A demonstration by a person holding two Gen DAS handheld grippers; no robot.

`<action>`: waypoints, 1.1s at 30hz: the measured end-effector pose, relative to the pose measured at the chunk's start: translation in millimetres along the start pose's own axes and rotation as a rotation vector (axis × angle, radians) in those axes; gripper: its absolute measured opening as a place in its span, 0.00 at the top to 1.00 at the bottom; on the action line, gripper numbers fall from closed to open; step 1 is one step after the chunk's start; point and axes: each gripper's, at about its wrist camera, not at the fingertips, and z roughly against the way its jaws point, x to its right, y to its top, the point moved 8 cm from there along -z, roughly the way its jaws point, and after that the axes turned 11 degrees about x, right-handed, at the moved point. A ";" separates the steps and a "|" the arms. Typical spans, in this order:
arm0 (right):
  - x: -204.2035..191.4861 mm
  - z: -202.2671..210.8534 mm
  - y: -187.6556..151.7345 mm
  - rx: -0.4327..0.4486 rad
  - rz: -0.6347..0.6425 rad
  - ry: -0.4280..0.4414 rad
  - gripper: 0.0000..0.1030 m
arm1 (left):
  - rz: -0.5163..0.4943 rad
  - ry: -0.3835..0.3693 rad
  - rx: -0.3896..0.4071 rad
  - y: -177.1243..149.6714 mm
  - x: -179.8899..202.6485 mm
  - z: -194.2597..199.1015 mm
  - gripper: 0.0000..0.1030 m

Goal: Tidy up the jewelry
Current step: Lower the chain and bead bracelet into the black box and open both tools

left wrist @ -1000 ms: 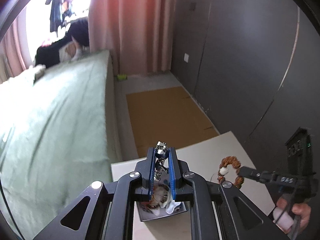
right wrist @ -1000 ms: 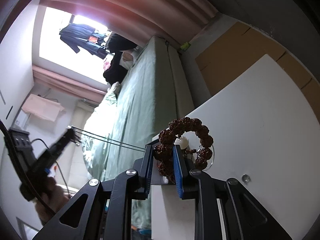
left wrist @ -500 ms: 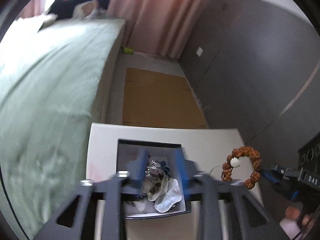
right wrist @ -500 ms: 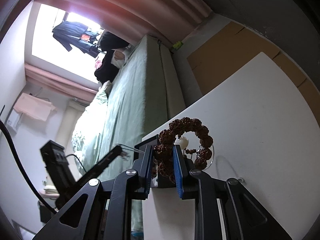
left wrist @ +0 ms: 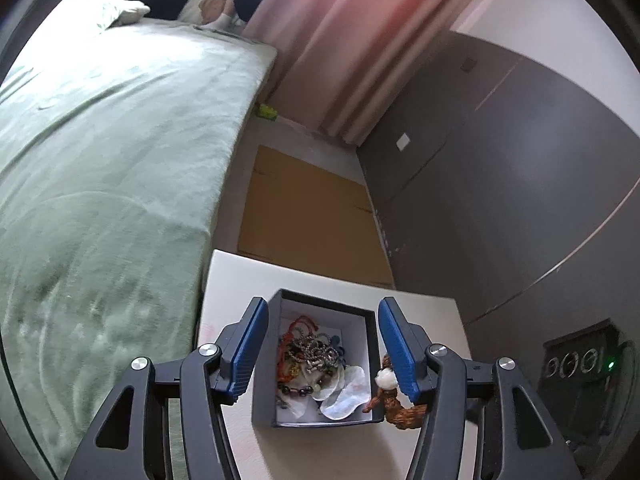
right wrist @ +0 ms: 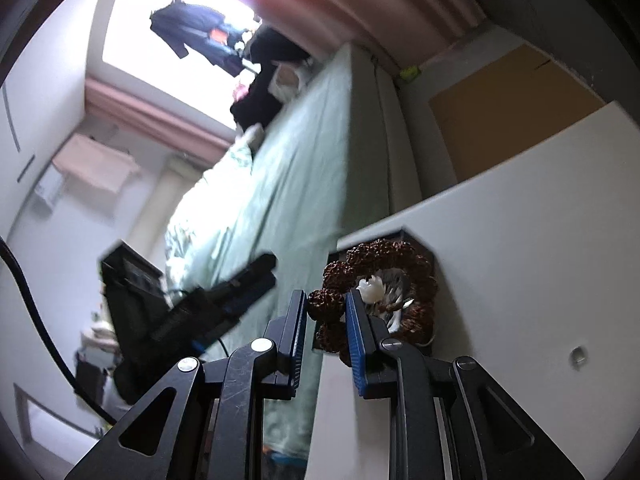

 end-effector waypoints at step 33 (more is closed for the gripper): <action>35.7 52.9 26.6 0.066 0.014 -0.220 0.51 | -0.068 -0.019 -0.039 -15.9 19.0 -5.4 0.43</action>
